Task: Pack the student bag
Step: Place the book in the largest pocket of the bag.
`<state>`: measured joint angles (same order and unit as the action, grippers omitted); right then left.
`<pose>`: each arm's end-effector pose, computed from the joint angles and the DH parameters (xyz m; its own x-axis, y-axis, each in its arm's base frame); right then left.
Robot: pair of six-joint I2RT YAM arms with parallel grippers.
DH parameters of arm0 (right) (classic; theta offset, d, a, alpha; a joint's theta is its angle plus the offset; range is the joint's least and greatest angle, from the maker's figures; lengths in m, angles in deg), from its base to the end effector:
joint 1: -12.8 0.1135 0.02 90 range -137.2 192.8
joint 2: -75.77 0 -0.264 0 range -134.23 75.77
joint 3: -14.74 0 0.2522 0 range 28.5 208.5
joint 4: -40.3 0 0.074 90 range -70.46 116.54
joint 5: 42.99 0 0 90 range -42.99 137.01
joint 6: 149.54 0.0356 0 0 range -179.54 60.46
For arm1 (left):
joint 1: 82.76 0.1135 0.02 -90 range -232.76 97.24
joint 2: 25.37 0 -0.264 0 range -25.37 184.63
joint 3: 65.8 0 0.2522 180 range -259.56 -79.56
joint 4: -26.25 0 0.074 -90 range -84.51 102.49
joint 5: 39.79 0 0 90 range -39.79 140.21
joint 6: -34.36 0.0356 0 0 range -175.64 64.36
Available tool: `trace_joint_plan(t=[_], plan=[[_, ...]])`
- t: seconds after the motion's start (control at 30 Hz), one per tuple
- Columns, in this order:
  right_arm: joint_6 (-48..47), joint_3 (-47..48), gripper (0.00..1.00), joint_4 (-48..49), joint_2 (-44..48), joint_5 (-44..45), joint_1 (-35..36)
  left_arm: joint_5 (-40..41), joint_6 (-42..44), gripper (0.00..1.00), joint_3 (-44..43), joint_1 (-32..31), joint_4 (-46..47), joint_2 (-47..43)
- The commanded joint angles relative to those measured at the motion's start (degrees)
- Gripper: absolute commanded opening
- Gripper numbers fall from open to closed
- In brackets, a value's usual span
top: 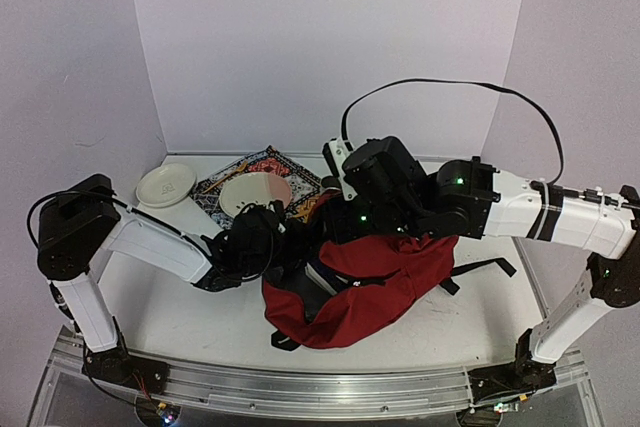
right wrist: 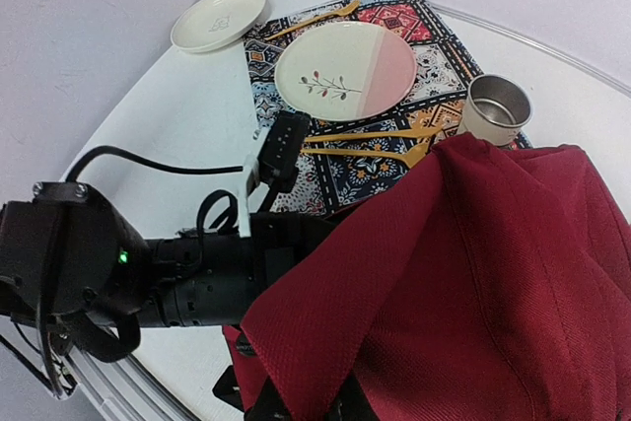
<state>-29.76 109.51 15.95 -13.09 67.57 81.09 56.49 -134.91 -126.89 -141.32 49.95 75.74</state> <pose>0.1475 0.3367 0.3695 -0.4724 0.0707 -0.8785 -0.5899 0.7152 0.3748 0.1958 -0.3128 0.1796 -0.8067 -0.5528 -0.2089 0.0037 0.3488 -0.9372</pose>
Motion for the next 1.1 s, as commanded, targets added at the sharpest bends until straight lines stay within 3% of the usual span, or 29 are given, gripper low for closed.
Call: trace_joint_plan(t=[0.0,0.2,0.57,0.93,1.07], plan=[[-0.6,0.0,0.07,6.0,1.1,0.8,0.8,2.6,1.1,0.17,-3.3,-1.6,4.9,2.3],[-0.5,-1.3,0.08,6.0,1.9,1.7,0.8,5.7,4.9,0.42,-1.9,-2.0,4.8,1.4],[-0.3,-3.0,0.13,5.9,3.4,3.0,0.8,5.4,12.0,0.79,0.4,-2.4,0.0,-3.3],[-0.2,-3.7,0.15,5.9,3.9,3.0,0.8,11.7,21.9,0.82,-2.8,-4.3,-13.6,-6.1],[-0.1,-4.2,0.15,5.9,4.1,3.2,0.8,13.3,23.1,0.73,-3.8,-4.4,-16.2,-6.3]])
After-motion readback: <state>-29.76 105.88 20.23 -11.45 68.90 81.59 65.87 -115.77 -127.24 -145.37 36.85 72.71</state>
